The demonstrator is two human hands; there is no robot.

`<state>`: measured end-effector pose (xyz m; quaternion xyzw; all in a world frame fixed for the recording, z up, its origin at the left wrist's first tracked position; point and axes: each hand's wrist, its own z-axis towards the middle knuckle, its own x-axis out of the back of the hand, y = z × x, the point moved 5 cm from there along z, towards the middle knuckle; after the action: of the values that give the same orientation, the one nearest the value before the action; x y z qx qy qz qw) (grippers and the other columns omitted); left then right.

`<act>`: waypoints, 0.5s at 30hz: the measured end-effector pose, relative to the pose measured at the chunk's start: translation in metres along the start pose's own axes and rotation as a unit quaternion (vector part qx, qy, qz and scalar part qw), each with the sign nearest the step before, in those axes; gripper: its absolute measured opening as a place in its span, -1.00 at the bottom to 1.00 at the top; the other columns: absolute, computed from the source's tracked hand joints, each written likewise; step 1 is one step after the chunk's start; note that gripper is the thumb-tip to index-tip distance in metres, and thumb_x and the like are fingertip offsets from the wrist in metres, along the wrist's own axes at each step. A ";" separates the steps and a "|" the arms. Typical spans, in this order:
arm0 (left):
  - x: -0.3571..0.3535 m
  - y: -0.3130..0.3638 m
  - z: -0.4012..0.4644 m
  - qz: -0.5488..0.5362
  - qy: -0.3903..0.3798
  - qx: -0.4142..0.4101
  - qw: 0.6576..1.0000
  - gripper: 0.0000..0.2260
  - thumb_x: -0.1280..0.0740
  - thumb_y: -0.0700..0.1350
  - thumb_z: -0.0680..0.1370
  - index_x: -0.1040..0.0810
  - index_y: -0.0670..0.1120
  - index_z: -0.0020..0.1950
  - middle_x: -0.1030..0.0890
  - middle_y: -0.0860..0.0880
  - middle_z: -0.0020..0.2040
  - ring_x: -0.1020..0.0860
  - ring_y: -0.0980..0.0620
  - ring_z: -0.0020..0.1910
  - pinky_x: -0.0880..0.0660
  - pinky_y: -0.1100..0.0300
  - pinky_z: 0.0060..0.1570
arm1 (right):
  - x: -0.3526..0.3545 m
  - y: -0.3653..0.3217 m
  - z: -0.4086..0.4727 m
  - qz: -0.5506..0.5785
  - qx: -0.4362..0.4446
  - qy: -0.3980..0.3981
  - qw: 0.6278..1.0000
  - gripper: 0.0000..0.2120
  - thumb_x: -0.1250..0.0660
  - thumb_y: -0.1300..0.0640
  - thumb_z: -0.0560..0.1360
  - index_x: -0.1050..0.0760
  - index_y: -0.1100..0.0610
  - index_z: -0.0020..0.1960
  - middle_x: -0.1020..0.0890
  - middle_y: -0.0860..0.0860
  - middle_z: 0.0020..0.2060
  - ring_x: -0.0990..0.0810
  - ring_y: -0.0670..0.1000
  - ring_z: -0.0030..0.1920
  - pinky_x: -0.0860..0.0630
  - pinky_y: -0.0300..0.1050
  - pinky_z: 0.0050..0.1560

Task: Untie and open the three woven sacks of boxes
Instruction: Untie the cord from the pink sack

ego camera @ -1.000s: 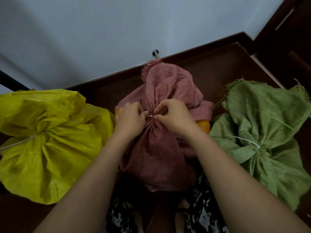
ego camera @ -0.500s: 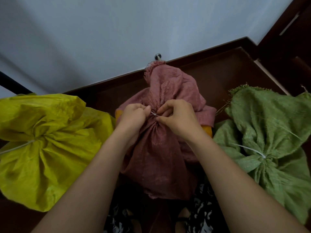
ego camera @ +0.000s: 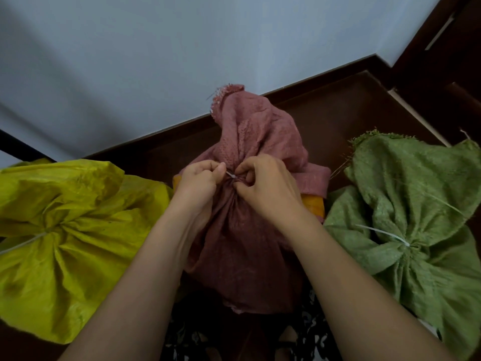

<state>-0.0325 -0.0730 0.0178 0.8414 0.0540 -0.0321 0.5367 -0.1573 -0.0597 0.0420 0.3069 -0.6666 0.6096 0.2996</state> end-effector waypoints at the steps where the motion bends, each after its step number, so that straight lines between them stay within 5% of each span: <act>1: 0.001 0.003 0.000 -0.018 -0.003 0.003 1.000 -0.72 -0.18 -0.31 0.61 -0.42 -0.19 -0.32 -0.47 0.01 -0.53 -0.43 0.19 -0.56 -0.40 0.37 -0.47 | 0.001 0.000 0.001 0.033 0.012 0.006 0.999 -0.85 -0.41 0.05 0.44 -0.63 -0.04 0.00 -0.60 -0.11 -0.18 -0.57 -0.10 -0.14 -0.55 -0.10 -0.11; 8: -0.002 0.015 -0.001 -0.030 -0.024 -0.019 0.999 -0.73 -0.17 -0.28 0.62 -0.44 -0.19 -0.28 -0.48 -0.10 -0.36 -0.48 0.10 -0.41 -0.49 0.34 -0.38 | 0.013 -0.001 0.002 0.112 0.039 0.040 0.992 -0.92 -0.40 0.08 0.46 -0.65 -0.02 -0.06 -0.63 -0.15 -0.25 -0.59 -0.18 -0.21 -0.58 -0.10 -0.11; 15: -0.004 0.013 0.001 0.028 -0.007 -0.054 0.998 -0.68 -0.21 -0.30 0.59 -0.48 -0.12 -0.35 -0.47 -0.13 -0.34 -0.43 0.00 -0.33 -0.39 0.17 -0.24 | 0.009 -0.007 0.003 0.010 0.025 0.012 1.000 -0.84 -0.39 0.11 0.45 -0.63 -0.02 0.03 -0.62 -0.11 -0.17 -0.60 -0.06 -0.09 -0.57 -0.04 -0.05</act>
<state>-0.0349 -0.0793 0.0292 0.8121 0.0288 -0.0201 0.5824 -0.1579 -0.0640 0.0529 0.3002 -0.6505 0.6329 0.2935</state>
